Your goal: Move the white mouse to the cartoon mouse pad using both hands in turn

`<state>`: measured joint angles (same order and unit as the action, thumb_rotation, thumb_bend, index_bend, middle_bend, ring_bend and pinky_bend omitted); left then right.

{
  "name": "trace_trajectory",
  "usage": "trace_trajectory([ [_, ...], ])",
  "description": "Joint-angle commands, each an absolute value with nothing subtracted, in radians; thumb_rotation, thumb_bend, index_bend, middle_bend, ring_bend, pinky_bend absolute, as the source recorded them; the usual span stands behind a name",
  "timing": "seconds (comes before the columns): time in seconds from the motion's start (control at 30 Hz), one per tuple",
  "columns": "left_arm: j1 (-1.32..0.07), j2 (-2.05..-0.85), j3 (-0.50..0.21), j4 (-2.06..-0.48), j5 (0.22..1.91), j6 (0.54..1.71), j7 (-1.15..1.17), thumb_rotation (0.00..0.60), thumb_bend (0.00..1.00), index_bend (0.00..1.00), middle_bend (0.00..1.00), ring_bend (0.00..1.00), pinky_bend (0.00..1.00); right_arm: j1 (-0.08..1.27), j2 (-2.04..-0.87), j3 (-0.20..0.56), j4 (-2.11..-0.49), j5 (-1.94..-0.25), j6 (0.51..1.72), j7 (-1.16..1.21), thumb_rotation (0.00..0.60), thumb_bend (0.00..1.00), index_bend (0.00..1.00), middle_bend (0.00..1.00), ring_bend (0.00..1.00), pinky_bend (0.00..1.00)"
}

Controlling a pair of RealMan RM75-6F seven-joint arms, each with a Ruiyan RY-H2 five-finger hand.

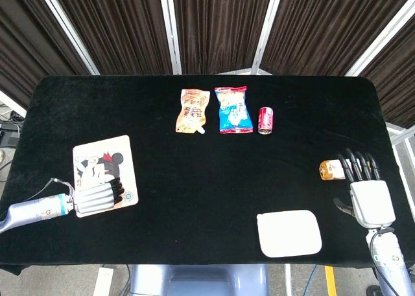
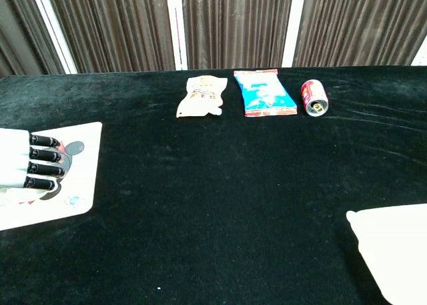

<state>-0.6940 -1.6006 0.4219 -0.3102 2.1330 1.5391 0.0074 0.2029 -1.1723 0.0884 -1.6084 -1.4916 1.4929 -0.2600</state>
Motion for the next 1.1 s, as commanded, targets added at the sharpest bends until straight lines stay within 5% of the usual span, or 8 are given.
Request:
trace_trajectory([
  [0.03, -0.692, -1.612, 0.424, -0.287, 2.128, 1.526, 0.026, 0.6, 0.0, 0.07, 0.01, 0.01, 0.04, 0.201, -1.171, 0.09, -1.607, -1.492, 1.493, -0.258, 0.6, 0.0, 0.0, 0.0, 0.0, 0.0],
  [0.23, -0.693, -1.587, 0.425, -0.306, 2.117, 1.536, 0.049, 0.6, 0.0, 0.0, 0.0, 0.0, 0.0, 0.197, -1.168, 0.092, -1.61, -1.498, 1.495, -0.253, 0.6, 0.0, 0.0, 0.0, 0.0, 0.0],
  [0.5, -0.637, -1.484, 0.27, -0.487, 1.951, 1.708, 0.051, 0.6, 0.0, 0.0, 0.0, 0.0, 0.0, 0.19, -1.158, 0.085, -1.631, -1.535, 1.51, -0.247, 0.6, 0.0, 0.0, 0.0, 0.0, 0.0],
  [0.6, -0.553, -1.417, 0.145, -0.755, 1.749, 1.691, -0.055, 0.6, 0.0, 0.0, 0.0, 0.0, 0.0, 0.184, -1.152, 0.083, -1.641, -1.553, 1.523, -0.242, 0.6, 0.0, 0.0, 0.0, 0.0, 0.0],
  [1.1, -0.307, -1.154, 0.04, -1.626, 1.304, 1.645, 0.13, 0.6, 0.0, 0.0, 0.0, 0.0, 0.0, 0.161, -1.128, 0.079, -1.656, -1.57, 1.55, -0.21, 0.6, 0.0, 0.0, 0.0, 0.0, 0.0],
])
